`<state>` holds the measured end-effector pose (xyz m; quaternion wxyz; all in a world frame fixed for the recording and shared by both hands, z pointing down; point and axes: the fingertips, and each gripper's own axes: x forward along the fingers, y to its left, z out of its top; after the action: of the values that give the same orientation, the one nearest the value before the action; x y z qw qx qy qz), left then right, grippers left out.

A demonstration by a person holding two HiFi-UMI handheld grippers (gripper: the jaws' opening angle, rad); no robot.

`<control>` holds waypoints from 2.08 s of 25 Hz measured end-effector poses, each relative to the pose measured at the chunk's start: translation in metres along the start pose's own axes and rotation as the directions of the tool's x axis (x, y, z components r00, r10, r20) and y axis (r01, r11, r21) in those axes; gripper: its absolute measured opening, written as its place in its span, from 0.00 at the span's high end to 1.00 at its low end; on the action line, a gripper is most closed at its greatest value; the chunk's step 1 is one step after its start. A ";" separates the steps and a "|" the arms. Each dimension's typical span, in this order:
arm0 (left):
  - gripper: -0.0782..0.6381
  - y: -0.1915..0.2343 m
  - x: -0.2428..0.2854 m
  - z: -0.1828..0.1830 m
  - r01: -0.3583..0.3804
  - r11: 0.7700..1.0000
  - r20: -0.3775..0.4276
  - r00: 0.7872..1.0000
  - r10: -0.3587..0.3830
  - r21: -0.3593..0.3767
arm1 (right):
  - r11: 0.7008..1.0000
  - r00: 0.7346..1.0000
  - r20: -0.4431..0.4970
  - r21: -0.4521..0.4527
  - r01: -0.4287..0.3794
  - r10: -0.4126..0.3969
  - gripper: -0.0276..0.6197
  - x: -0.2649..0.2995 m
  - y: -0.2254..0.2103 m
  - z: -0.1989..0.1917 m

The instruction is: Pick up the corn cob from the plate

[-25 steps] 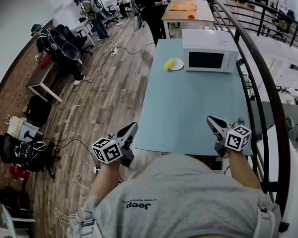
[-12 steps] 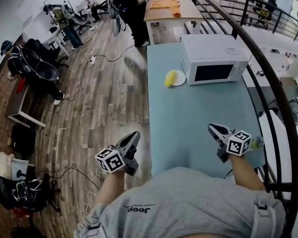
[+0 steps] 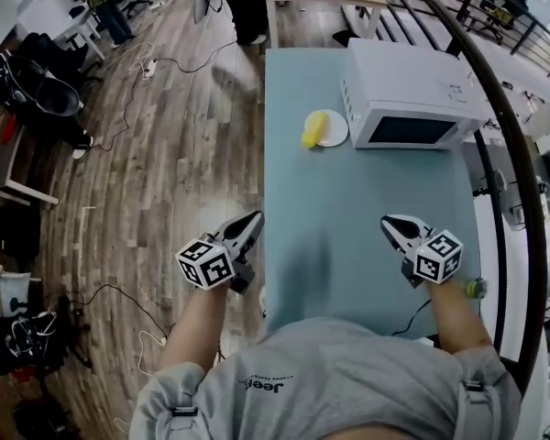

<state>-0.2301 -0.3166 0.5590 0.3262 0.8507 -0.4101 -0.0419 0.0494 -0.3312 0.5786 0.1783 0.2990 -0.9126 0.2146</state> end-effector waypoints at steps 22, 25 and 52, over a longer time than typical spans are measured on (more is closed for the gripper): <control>0.87 0.102 0.072 0.025 0.004 0.995 -0.003 1.000 -0.004 0.104 | 0.269 0.779 -0.620 -0.768 -0.581 -0.089 0.67 0.231 -0.040 0.134; 0.87 0.117 0.077 0.016 0.000 0.994 -0.007 1.000 0.001 0.110 | 0.155 0.692 -0.701 -0.714 -0.683 -0.175 0.63 0.263 -0.060 0.114; 0.87 0.177 0.100 -0.056 0.016 0.997 -0.087 0.996 -0.010 0.075 | -0.199 0.448 -0.728 -0.407 -0.892 -0.520 0.48 0.369 -0.195 -0.003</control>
<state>-0.2640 -0.4399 0.7269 0.3110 0.8661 -0.3914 0.0082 -0.1085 -0.6455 0.8041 0.6825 -0.3130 -0.5218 -0.4049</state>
